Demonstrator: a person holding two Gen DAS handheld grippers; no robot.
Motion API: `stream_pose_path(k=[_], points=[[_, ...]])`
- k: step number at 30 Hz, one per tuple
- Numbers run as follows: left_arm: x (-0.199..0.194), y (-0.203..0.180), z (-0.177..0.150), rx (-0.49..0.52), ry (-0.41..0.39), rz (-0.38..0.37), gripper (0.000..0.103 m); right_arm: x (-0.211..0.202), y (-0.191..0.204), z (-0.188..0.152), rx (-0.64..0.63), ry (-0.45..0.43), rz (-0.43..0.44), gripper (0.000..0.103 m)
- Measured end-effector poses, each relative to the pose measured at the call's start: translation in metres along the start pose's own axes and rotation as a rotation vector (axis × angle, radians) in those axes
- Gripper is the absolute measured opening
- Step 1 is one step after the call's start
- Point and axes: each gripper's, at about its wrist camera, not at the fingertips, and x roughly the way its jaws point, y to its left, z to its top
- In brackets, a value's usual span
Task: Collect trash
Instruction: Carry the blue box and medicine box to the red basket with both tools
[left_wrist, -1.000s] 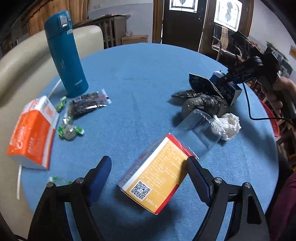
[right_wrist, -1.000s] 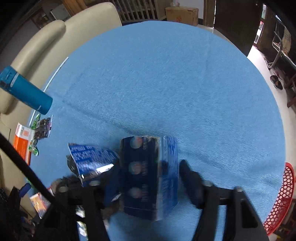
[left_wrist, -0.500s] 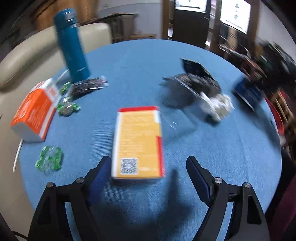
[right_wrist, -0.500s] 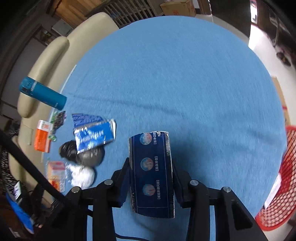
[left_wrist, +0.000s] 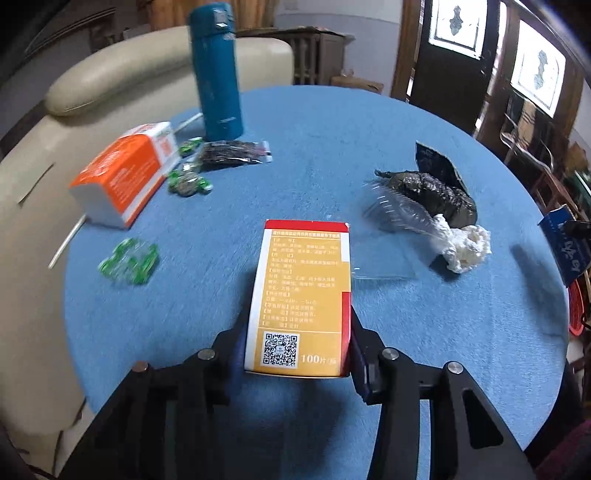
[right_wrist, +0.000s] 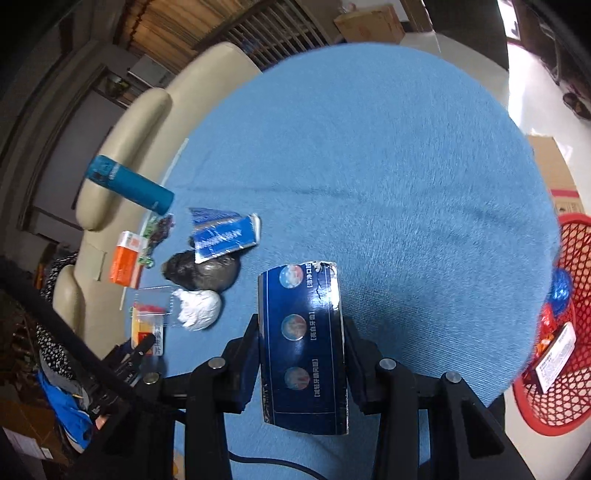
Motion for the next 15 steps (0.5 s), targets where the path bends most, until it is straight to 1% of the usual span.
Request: stream_pose_path(k=[1, 3, 7, 8, 11, 15], points=[[-0.004, 0.000, -0.002, -0.010, -0.012, 0.006, 0.048, -0.008, -0.001, -0.001, -0.008, -0.015, 0.007, 0.043], [-0.025, -0.001, -0.013, -0.042, -0.047, 0.019, 0.048, -0.024, -0.001, -0.005, -0.027, -0.051, 0.019, 0.043], [-0.065, -0.020, -0.026, -0.018, -0.121, 0.053, 0.048, -0.055, -0.007, -0.013, -0.060, -0.112, 0.072, 0.043], [-0.077, -0.027, -0.027, -0.009, -0.152, 0.043, 0.048, -0.061, -0.008, -0.015, -0.066, -0.125, 0.082, 0.043], [-0.101, -0.051, -0.021, 0.009, -0.204, -0.002, 0.048, -0.081, -0.012, -0.024, -0.086, -0.174, 0.117, 0.043], [-0.128, -0.101, -0.010, 0.111, -0.276, -0.039, 0.048, -0.104, -0.015, -0.034, -0.114, -0.237, 0.152, 0.043]])
